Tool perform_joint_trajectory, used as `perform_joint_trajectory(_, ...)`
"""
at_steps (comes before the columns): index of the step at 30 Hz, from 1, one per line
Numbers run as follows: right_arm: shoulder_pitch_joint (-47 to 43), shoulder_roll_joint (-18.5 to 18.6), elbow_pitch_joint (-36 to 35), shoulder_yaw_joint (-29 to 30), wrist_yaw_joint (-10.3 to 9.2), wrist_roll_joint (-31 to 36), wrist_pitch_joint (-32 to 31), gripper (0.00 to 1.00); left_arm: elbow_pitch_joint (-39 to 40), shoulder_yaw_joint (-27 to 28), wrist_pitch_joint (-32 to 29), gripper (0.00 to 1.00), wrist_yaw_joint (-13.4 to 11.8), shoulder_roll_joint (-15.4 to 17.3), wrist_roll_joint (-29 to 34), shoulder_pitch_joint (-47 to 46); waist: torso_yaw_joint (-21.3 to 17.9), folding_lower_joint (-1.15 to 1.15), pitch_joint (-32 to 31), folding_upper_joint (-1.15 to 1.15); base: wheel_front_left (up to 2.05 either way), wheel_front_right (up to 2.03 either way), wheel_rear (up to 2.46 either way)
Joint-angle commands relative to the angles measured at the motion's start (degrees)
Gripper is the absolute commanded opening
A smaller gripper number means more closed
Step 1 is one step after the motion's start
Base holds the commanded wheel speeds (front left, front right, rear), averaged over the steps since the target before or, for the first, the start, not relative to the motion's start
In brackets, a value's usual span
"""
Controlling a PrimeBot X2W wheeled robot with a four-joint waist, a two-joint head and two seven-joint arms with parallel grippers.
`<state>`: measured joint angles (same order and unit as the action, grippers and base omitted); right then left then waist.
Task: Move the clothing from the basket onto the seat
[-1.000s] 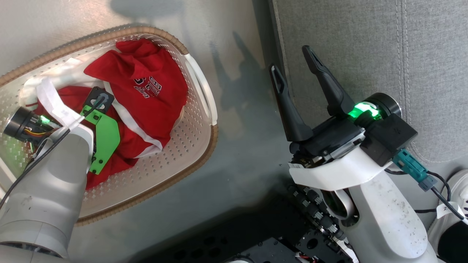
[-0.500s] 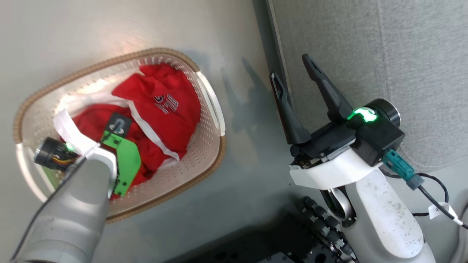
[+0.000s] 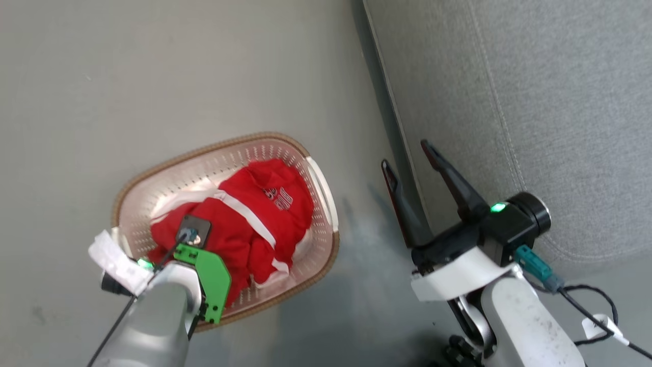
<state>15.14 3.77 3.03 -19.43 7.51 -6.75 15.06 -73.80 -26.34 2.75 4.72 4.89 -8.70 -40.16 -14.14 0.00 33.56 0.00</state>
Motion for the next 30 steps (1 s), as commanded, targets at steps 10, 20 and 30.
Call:
perform_joint_trajectory(10, -9.3, 1.4, 2.7, -0.8, -0.04, -0.3, 0.2, 1.00, 3.0, 2.7, 12.0, 0.00, 1.8, -1.4, -5.7, 6.6, 9.4, 0.00, -25.6, 0.00, 0.00, 0.00, 0.00)
perform_joint_trajectory(20, -14.9, 0.7, 3.5, -0.6, -0.04, 0.1, 0.2, 1.00, 23.6, 7.7, 12.5, 0.00, 2.3, 0.2, -8.1, 14.9, 11.3, 0.00, -33.6, 0.00, 0.00, 0.00, 0.00)
perform_joint_trajectory(30, -16.3, -0.2, 3.1, -0.5, -0.04, 0.3, 0.2, 1.00, 42.8, 12.8, 12.5, 0.00, 2.4, -1.5, -10.6, 22.2, 11.5, 0.00, -36.3, 0.00, 0.00, 0.00, 0.00)
